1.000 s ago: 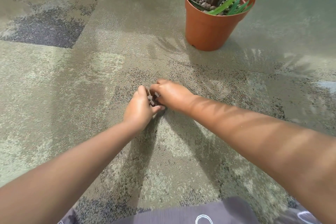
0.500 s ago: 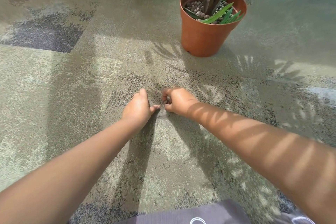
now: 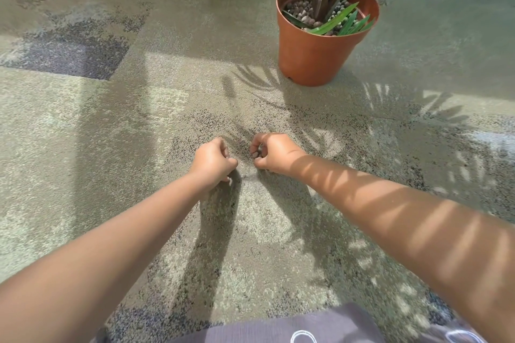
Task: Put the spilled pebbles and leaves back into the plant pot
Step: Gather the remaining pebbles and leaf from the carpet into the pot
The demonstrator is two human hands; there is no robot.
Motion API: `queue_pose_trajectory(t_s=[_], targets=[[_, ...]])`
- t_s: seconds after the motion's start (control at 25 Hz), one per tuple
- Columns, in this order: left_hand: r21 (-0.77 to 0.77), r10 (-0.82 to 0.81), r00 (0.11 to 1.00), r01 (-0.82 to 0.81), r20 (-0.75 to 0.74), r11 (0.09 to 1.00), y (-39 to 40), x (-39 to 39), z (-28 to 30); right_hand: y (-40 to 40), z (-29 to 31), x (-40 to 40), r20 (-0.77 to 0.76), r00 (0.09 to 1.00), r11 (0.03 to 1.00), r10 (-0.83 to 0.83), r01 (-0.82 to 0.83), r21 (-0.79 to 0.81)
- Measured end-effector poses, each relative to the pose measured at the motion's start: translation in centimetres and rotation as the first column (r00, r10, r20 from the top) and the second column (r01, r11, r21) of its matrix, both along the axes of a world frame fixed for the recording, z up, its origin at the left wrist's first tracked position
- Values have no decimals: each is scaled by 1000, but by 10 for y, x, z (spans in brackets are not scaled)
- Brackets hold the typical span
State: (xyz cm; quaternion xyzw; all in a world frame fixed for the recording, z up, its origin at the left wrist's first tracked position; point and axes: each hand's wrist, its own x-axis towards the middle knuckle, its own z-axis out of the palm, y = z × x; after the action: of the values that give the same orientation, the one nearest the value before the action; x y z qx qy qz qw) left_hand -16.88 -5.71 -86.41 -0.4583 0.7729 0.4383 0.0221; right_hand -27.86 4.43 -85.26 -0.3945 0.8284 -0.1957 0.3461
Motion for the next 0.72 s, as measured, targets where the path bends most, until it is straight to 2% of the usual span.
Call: queue_pose_trajectory(t_s=[0.16, 0.28, 0.44, 0.52, 0.6, 0.72], targets=[[320, 169, 980, -127, -108, 939, 0, -1, 14, 7, 4, -3, 162, 979, 992, -126, 126, 14], [384, 155, 979, -93, -133, 919, 4, -13, 31, 12, 18, -12, 176, 971, 987, -162, 160, 27], [424, 109, 959, 12, -260, 906, -8, -58, 75, 17, 63, -41, -24, 997, 992, -78, 76, -104], [386, 82, 940, 56, -331, 921, -16, -88, 105, 17, 93, -64, -171, 985, 981, -32, -2, -196], [326, 68, 922, 66, -382, 943, -21, -119, 131, 14, 122, -94, -346, 934, 957, -92, -13, -290], [396, 163, 875, 35, -455, 918, -16, -158, 162, 4, 149, -143, -467, 857, 926, -218, 30, -376]])
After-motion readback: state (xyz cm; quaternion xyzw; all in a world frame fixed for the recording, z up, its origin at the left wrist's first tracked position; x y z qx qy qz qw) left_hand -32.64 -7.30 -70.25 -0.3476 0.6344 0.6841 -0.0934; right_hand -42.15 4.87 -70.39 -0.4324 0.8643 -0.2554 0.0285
